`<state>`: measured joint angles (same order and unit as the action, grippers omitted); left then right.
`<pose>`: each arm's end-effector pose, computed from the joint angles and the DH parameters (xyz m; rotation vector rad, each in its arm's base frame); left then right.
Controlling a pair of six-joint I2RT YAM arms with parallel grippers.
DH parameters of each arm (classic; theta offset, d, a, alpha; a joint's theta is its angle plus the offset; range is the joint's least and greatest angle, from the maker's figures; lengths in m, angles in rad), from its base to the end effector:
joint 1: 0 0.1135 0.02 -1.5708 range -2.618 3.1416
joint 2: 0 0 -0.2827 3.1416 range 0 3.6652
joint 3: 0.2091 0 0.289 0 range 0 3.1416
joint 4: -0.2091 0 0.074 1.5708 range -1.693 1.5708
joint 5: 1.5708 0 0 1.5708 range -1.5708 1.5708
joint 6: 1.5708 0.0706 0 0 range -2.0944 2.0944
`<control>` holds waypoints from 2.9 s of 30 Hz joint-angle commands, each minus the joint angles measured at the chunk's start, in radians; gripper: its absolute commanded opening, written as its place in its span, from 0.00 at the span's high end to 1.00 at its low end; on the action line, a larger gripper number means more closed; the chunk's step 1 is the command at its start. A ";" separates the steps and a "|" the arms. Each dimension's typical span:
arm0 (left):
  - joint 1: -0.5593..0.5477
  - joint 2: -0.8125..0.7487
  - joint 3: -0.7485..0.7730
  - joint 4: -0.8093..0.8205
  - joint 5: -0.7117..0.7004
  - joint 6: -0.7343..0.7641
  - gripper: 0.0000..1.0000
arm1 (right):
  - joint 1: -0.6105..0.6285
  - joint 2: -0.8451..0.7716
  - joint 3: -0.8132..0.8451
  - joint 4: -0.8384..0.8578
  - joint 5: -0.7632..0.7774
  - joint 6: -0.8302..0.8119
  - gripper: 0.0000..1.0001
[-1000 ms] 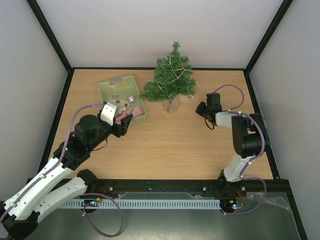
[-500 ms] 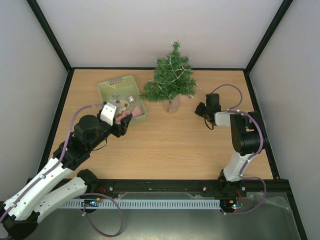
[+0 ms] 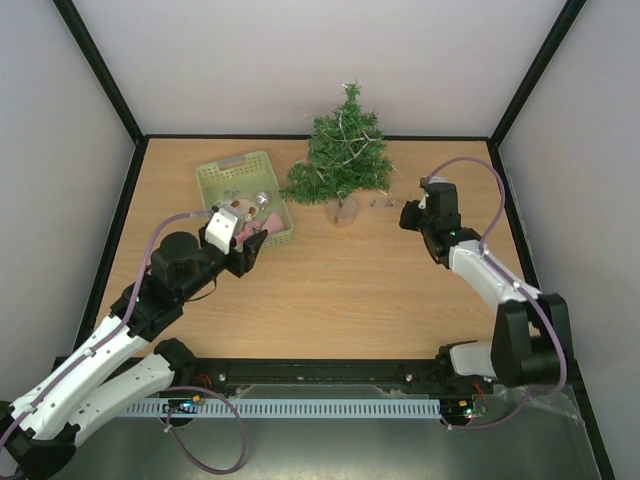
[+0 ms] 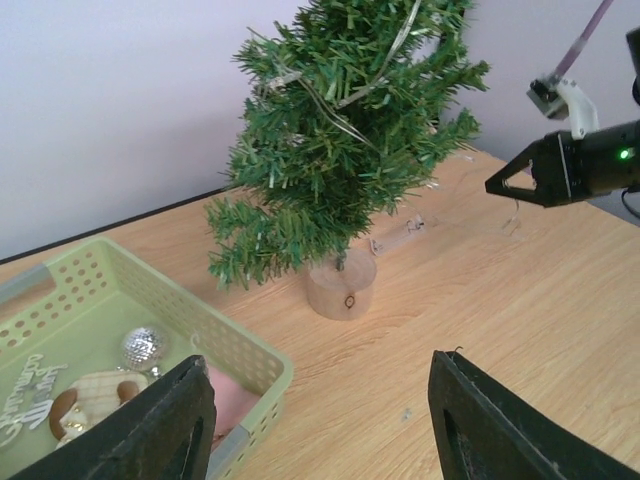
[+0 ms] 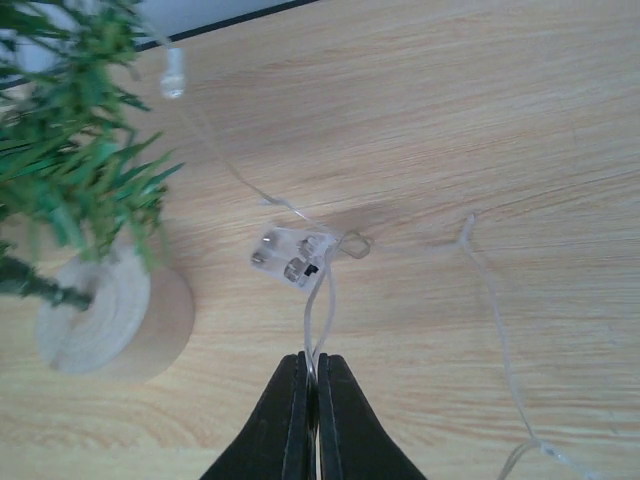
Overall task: Decorate the small christmas tree
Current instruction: Wrap the decoration item around the Christmas tree.
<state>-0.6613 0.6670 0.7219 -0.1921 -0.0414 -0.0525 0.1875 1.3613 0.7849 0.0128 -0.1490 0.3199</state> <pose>0.1755 -0.1328 0.3440 0.4895 1.6623 -0.4939 0.3444 0.0760 0.2094 0.0543 2.1612 0.4548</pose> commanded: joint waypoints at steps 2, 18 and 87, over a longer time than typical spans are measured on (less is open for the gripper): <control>0.002 -0.011 -0.015 0.081 0.119 0.071 0.42 | 0.016 -0.173 -0.012 -0.165 0.024 -0.082 0.98; -0.058 0.127 0.080 0.140 0.441 0.359 0.43 | 0.073 -0.417 -0.027 -0.227 -0.323 -0.176 0.98; -0.197 0.308 0.110 0.214 0.603 0.412 0.98 | 0.277 -0.552 -0.211 0.101 0.118 0.298 0.61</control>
<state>-0.8482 1.0069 0.8642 -0.0368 0.5247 0.4046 0.5175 0.7364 0.6140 0.0914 -0.1314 0.6109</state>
